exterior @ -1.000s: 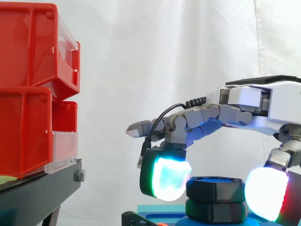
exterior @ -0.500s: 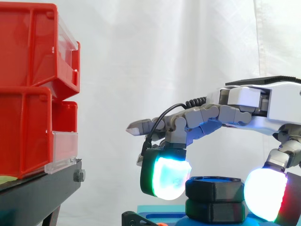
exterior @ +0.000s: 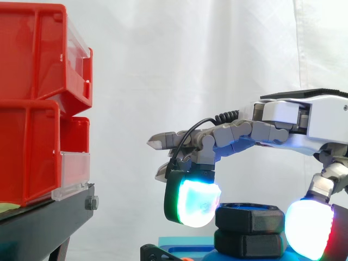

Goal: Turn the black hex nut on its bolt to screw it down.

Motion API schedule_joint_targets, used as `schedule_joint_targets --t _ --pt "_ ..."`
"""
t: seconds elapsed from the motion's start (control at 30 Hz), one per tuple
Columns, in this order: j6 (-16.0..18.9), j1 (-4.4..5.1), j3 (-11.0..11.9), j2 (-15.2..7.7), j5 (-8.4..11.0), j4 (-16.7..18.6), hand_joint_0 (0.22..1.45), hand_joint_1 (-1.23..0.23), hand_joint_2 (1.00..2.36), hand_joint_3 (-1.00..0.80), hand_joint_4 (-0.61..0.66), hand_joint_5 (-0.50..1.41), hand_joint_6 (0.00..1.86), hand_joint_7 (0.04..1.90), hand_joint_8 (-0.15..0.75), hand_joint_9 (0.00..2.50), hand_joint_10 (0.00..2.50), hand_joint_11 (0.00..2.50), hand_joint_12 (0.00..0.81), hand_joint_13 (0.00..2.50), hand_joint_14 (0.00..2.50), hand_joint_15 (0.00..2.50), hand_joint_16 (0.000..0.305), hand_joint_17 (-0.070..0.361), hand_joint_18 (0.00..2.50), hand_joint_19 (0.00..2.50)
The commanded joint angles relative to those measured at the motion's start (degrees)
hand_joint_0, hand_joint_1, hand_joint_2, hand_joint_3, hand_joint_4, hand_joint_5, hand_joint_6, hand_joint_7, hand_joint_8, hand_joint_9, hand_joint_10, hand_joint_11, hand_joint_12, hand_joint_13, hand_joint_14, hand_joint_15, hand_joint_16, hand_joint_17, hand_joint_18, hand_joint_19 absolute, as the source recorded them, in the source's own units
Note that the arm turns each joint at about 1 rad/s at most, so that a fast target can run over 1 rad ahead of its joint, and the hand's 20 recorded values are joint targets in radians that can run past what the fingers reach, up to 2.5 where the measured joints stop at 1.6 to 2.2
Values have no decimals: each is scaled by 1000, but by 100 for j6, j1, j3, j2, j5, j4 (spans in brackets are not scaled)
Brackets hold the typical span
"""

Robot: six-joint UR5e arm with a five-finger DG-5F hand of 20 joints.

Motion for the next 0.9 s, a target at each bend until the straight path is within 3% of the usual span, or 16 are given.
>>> schedule_joint_targets --t 0.0,0.43,0.6,0.7,0.87 --pt "0 -2 -1 -1 0 9 340 -589 1000 -500 266 -134 503 1115 307 453 0 0 431 136 0 0 67 150 228 267" --pt "0 -20 -1 -1 0 26 492 -645 1000 -500 170 -105 502 1284 256 480 0 0 361 133 0 0 51 115 173 288" --pt "0 15 -1 -1 0 35 530 -668 1005 -452 151 -98 502 1369 249 490 0 0 348 137 0 0 48 108 168 294" --pt "0 33 8 -1 0 105 523 -661 1002 -477 153 -98 502 1360 250 495 0 0 350 141 0 0 48 108 175 300" --pt "18 59 8 7 0 290 406 -557 1000 -500 231 -129 503 1135 281 458 0 0 399 132 0 0 59 132 199 270"
